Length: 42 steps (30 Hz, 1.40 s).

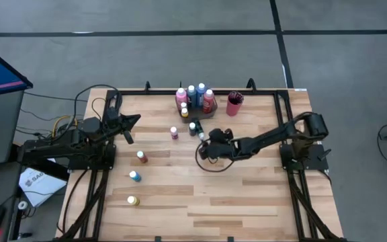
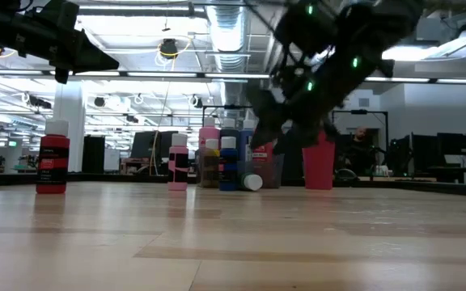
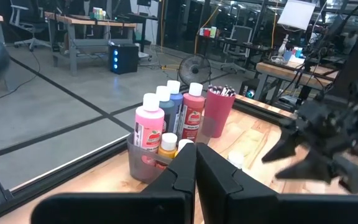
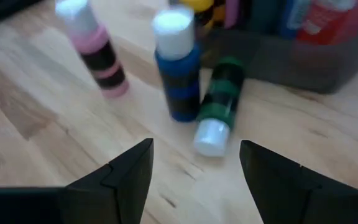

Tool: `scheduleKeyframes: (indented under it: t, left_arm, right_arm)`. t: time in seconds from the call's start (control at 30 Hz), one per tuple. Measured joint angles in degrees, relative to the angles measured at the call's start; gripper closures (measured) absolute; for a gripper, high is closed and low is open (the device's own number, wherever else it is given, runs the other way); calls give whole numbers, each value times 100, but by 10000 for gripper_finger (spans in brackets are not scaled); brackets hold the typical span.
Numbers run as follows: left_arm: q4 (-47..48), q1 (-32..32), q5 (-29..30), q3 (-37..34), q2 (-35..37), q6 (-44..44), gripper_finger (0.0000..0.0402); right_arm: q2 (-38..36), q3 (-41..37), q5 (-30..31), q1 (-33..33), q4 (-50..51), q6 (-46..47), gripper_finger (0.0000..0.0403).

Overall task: Pick & Place Paint Supplies
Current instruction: Put the dark green paint bottle into the gray bin

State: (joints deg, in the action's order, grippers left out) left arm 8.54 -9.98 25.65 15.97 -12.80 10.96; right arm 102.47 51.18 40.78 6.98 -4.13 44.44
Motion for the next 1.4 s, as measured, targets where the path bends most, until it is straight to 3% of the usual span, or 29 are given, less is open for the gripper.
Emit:
scheduleKeyframes:
  t: [0.2,0.8,1.1,1.4]
  left_arm:
    - [0,0,0,0,-2,-7,399]
    - [2,-1,0,0,-2,-209,399]
    - [0,-2,0,0,-15,-210,399]
    - [0,0,0,0,-15,-210,399]
  right_arm:
    - [649,-81,89,-134,-935,-525,168]
    - [845,-79,412,-444,-1243,-734,168]
    - [1589,-69,426,-326,-1923,-567,168]
    - [1653,-46,463,-394,-1929,-494,181]
